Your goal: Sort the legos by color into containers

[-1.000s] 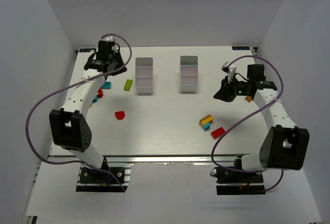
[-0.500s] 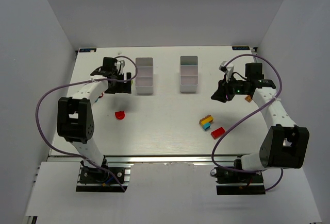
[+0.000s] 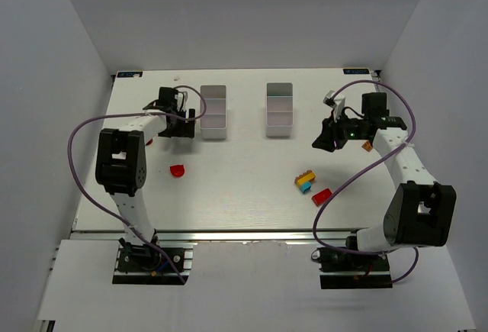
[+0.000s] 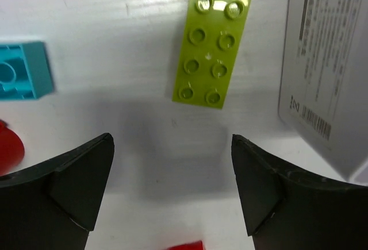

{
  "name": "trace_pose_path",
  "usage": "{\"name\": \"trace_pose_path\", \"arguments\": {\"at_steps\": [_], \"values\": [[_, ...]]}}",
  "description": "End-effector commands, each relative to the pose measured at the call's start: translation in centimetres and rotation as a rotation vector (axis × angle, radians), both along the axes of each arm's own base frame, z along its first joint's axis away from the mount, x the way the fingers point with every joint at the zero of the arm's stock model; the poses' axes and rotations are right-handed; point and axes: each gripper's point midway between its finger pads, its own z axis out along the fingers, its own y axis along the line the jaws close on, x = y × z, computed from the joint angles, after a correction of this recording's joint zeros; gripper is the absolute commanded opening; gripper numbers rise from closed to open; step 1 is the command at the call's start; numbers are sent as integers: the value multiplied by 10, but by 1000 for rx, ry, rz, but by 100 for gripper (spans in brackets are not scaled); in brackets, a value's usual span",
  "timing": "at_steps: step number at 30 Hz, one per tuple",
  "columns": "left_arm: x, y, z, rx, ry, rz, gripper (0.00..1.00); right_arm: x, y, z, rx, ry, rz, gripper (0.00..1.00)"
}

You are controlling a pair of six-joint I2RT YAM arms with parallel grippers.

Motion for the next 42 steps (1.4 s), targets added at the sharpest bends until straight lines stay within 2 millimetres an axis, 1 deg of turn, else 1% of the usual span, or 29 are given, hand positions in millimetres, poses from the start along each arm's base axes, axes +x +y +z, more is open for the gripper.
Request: {"name": "trace_pose_path", "arguments": {"at_steps": [1, 7, 13, 18, 23, 24, 27, 28, 30, 31, 32, 34, 36, 37, 39, 40, 42], "values": [[28, 1, 23, 13, -110, 14, 91, 9, -1, 12, -7, -31, 1, 45], [41, 1, 13, 31, -113, 26, 84, 11, -1, 10, -5, -21, -3, 45], [53, -3, 10, 27, -133, 41, 81, 12, -1, 11, -5, -21, -4, 45], [60, -6, 5, 5, -131, 59, 71, 13, 0, 12, -4, -24, -3, 45], [70, -10, 5, -15, -155, 71, 68, 12, 0, 12, -2, -24, -3, 45], [71, -11, 4, -20, -154, 71, 66, 13, 0, 11, -2, -23, -3, 45], [74, -11, 3, -22, -151, 76, 55, 13, 0, 12, -2, -29, -3, 45], [74, -9, 4, -18, -152, 83, 47, 13, 0, 13, -2, -31, -3, 45], [72, -9, 4, -15, -153, 87, 41, 13, 0, 14, 0, -34, -3, 45], [71, -7, 7, -10, -160, 92, 37, 13, 0, 14, -1, -35, -5, 45], [70, -7, 9, -8, -165, 94, 34, 13, 0, 14, 0, -32, -6, 45], [66, -5, 20, -11, -186, 102, 31, 14, 0, 15, 2, -35, -11, 45], [62, -3, 30, -10, -201, 113, 25, 15, -1, 15, 1, -35, -18, 45], [62, -3, 48, -17, -233, 120, 24, 15, -1, 14, 1, -33, -20, 45], [58, -4, 63, -42, -253, 146, 20, 15, -1, 14, 2, -33, -19, 45], [54, -5, 79, -59, -272, 150, 18, 16, -1, 15, 1, -38, -20, 45], [50, -9, 96, -105, -293, 172, 15, 15, 0, 14, 3, -35, -20, 45]]}}
